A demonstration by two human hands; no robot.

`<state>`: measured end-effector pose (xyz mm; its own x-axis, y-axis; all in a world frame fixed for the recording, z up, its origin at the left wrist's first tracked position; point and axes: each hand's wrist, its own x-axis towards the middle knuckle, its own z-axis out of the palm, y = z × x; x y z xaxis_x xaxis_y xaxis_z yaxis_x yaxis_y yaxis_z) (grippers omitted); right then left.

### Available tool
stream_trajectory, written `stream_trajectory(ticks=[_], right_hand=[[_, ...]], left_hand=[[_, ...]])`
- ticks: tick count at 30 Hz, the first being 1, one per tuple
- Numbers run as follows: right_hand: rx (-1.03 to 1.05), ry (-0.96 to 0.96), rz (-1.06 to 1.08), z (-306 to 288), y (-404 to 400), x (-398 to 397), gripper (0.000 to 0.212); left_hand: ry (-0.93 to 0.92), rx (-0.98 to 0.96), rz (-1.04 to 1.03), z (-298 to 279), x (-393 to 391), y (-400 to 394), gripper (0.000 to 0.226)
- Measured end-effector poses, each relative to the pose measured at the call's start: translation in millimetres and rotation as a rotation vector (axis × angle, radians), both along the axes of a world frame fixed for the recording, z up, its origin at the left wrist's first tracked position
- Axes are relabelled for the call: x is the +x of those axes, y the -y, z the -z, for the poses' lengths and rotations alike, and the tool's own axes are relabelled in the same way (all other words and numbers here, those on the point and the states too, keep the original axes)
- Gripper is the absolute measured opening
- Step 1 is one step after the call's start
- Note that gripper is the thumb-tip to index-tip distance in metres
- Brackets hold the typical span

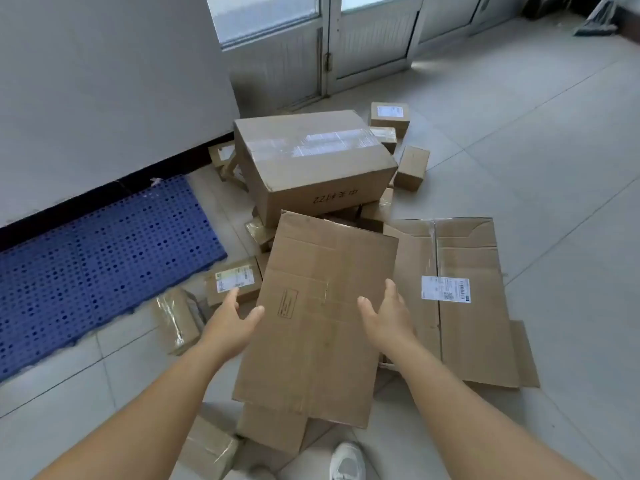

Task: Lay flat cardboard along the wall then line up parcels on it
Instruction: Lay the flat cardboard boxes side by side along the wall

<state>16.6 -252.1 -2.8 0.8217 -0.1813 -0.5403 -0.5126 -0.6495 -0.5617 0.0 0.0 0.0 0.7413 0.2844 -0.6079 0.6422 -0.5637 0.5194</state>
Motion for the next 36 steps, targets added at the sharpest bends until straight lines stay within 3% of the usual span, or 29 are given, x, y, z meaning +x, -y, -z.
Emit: stream_trajectory(ticks=[11, 20, 28, 36], right_hand=[[-0.071, -0.126, 0.138, 193.5, 10.9, 10.4, 0.083], [0.085, -0.175, 0.450, 271.5, 14.0, 20.1, 0.118], [0.042, -0.139, 0.585, 263.3, 3.8, 27.5, 0.117], [0.058, -0.054, 0.538, 147.5, -4.4, 33.5, 0.111]], left_hand=[[-0.048, 0.011, 0.110, 186.2, 44.9, -8.6, 0.085], [0.028, -0.056, -0.069, 256.0, 72.8, -12.0, 0.105], [-0.006, -0.192, -0.181, 244.0, 77.2, -19.0, 0.096], [0.040, -0.215, -0.239, 132.4, 71.3, -27.8, 0.097]])
